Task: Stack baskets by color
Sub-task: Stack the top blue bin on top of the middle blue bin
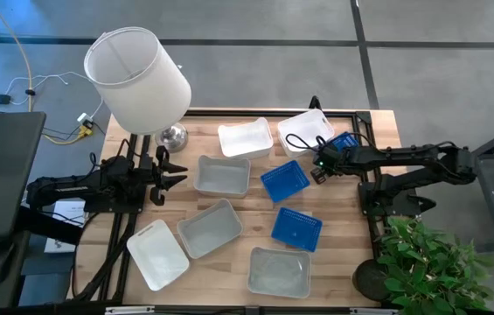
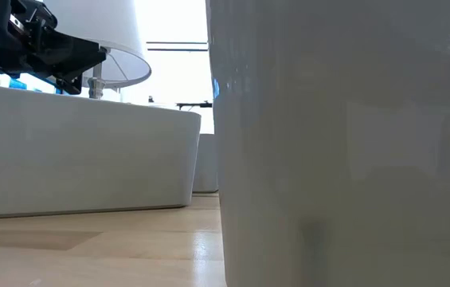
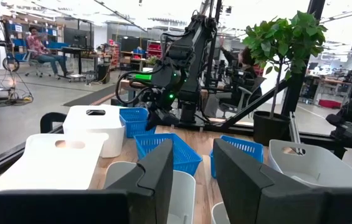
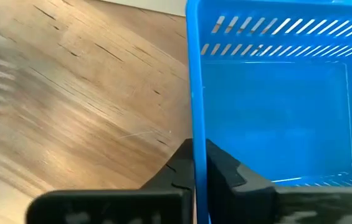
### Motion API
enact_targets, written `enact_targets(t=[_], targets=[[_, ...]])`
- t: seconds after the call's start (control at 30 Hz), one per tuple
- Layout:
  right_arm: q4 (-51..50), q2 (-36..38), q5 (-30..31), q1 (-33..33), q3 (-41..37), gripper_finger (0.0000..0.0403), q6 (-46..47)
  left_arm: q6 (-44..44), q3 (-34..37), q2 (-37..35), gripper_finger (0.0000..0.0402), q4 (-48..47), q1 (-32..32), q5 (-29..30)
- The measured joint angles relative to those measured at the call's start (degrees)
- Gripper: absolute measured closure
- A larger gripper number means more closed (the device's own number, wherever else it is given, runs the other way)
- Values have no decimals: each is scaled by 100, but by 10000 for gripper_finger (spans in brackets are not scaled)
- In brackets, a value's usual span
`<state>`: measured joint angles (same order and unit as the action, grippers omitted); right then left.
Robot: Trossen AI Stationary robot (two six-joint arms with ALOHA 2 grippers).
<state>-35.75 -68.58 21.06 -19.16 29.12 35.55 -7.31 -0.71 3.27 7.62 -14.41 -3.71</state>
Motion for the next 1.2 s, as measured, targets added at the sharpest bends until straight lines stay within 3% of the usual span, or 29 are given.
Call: enact_targets(t=[0.37,0.7,0.97,1.2], targets=[[-325,402,18,67,118,402,48,0,0,0,300,0,-1,7],[-2391,675,1039,1069,1939,403,146,-2,0,0,300,-2,-2,7],[-1743,585,829,1907,2506,403,-1007,0,0,0,300,-2,-2,7],[-1763,-12,540,2358,3181,403,406,-2,0,0,300,-2,0,0]])
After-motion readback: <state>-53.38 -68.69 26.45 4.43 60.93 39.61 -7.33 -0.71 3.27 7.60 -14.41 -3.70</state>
